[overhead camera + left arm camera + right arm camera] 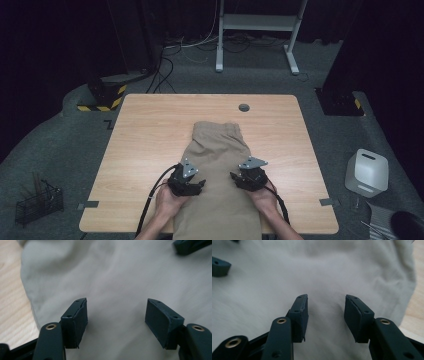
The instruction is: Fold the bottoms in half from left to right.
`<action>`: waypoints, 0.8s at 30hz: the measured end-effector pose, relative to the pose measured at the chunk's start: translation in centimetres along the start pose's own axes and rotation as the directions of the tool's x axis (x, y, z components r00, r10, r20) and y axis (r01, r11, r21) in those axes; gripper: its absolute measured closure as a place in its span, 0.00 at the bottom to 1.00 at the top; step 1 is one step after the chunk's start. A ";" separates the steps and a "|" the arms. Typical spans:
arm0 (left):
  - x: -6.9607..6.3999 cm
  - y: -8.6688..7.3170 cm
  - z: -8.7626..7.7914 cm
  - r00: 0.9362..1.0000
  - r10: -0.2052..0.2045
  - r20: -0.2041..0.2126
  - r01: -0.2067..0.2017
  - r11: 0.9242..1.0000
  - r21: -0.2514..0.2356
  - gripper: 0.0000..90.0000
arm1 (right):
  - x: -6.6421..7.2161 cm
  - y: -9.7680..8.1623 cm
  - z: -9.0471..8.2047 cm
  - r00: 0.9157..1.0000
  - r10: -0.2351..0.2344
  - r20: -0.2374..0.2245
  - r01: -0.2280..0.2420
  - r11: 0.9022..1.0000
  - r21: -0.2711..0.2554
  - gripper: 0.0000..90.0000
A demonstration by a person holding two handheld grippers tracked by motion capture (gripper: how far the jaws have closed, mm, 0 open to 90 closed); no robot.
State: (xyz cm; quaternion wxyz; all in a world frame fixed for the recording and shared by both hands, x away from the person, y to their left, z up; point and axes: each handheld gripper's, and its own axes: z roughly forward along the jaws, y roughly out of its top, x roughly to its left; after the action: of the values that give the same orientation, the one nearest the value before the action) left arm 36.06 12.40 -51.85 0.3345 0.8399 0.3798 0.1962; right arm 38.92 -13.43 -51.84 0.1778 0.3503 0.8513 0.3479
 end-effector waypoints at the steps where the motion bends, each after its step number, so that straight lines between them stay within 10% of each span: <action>1: 0.5 0.0 0.1 1.000 -0.025 0.010 0.025 1.000 -0.004 0.37 | -0.1 0.0 0.2 1.000 0.009 -0.005 -0.009 1.000 -0.013 0.60; 16: 7.7 4.1 5.7 0.984 -0.165 -0.066 0.164 0.986 -0.027 0.35 | -5.8 4.4 5.3 0.999 0.041 0.020 -0.041 0.999 -0.014 0.56; 22: 7.8 4.3 5.1 0.986 -0.136 -0.096 0.137 0.991 -0.001 0.39 | -6.2 5.0 5.1 0.992 0.091 0.087 -0.092 0.996 0.002 0.52; 24: 7.3 3.6 3.7 0.987 -0.130 -0.098 0.128 0.991 -0.025 0.43 | -6.1 4.8 3.4 0.989 0.145 0.041 -0.142 0.988 -0.064 0.54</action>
State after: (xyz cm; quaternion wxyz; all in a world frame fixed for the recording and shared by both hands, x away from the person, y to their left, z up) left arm 44.67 14.69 -51.32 0.3350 0.7996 0.4477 0.2190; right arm 47.28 -13.82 -50.41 0.1822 0.4128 0.8086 0.3775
